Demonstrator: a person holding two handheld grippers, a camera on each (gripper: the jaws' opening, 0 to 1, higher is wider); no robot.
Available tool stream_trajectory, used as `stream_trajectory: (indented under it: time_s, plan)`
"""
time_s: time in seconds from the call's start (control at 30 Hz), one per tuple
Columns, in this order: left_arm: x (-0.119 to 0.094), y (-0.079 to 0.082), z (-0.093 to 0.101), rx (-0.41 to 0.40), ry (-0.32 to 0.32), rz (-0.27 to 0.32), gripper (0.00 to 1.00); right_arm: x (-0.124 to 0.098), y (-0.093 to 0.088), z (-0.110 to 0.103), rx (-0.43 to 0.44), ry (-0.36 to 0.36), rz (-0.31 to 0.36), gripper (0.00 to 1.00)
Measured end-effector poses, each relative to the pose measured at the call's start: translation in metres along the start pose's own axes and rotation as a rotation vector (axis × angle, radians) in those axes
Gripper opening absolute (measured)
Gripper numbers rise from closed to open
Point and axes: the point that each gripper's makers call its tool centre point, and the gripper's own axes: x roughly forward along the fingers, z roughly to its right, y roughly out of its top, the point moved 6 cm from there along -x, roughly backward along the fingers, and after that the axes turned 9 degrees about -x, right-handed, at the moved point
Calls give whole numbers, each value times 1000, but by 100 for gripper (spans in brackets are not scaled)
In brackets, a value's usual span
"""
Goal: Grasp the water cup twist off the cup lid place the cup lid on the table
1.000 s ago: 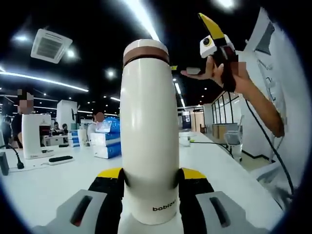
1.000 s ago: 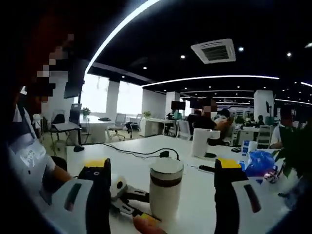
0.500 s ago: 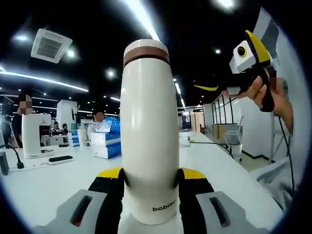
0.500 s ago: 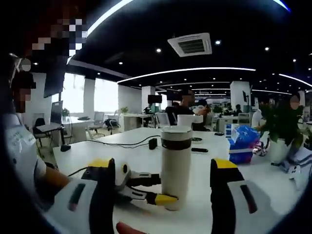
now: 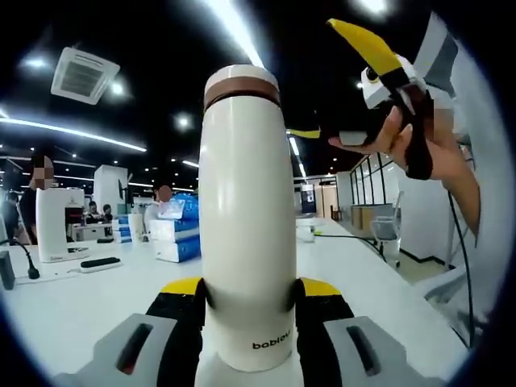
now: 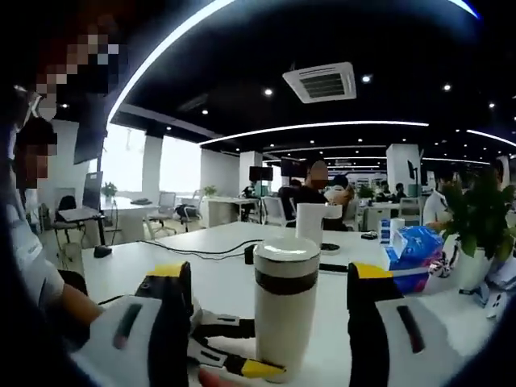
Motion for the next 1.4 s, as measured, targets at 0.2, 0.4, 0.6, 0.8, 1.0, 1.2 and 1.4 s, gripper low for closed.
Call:
stream_trajectory:
  time_s: [0.2, 0.4, 0.6, 0.8, 1.0, 1.2, 1.4]
  plan:
    - [0, 0, 0, -2, -1, 0, 45, 13, 6, 5, -19, 9, 22, 81]
    - [-1, 0, 1, -2, -1, 0, 45, 18, 2, 8, -14, 11, 10, 80]
    - [0, 0, 1, -2, -1, 0, 45, 27, -2, 13, -26, 5, -32, 66]
    - [0, 0, 1, -2, -1, 0, 45, 32, -5, 13, -8, 21, -41, 60]
    - [0, 0, 1, -3, -1, 0, 45, 35, -8, 11, -20, 41, -61, 56]
    - [-1, 0, 0, -4, -2, 0, 45, 35, -8, 15, -34, 61, -61, 46]
    - [0, 0, 0, -4, -2, 1, 45, 35, -8, 19, -20, 165, -56, 46]
